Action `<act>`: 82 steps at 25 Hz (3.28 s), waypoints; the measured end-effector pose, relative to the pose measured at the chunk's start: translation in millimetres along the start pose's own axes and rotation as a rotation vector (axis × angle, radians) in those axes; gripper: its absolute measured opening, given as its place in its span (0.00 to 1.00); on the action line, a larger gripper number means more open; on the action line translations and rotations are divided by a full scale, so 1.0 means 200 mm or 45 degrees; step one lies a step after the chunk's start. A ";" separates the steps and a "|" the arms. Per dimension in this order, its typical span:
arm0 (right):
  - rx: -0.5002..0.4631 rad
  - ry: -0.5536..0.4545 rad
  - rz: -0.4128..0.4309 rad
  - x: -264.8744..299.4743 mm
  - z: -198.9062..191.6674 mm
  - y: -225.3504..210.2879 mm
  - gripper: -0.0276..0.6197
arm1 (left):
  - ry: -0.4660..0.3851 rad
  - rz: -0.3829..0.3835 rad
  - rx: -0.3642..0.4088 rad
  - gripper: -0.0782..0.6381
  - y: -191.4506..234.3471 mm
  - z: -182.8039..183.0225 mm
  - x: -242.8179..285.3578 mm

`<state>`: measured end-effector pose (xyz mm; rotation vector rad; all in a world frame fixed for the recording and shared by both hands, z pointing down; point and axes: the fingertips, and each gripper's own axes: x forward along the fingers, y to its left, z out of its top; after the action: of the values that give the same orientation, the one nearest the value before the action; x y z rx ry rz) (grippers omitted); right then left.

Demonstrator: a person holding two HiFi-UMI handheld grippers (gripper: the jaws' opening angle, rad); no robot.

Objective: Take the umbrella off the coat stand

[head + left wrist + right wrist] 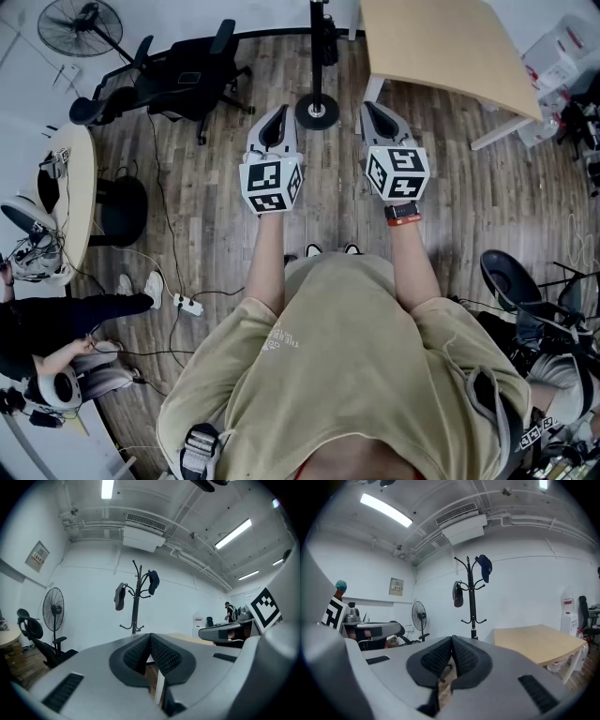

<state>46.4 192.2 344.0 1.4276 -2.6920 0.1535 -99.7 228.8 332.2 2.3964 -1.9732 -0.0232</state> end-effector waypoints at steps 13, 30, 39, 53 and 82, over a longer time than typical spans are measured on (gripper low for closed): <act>0.139 -0.004 0.003 -0.05 -0.11 0.19 0.07 | 0.028 -0.015 -0.020 0.14 0.11 -0.09 -0.12; 0.215 0.038 0.040 0.52 -0.15 -0.10 0.07 | 0.115 -0.074 -0.023 0.14 0.20 -0.20 0.47; 0.197 0.029 0.110 1.10 0.01 -0.43 0.07 | 0.029 0.057 0.041 0.14 0.37 -0.08 1.07; 0.225 0.064 0.232 1.63 0.01 -0.79 0.07 | 0.054 0.112 -0.032 0.14 0.43 -0.19 1.69; 0.222 0.231 0.255 2.21 -0.36 -1.05 0.07 | 0.107 -0.123 0.015 0.14 0.49 -0.50 2.30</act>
<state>-24.8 -277.0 480.8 1.1167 -2.7187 0.5174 -104.8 -239.4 441.5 2.4546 -1.8266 0.0844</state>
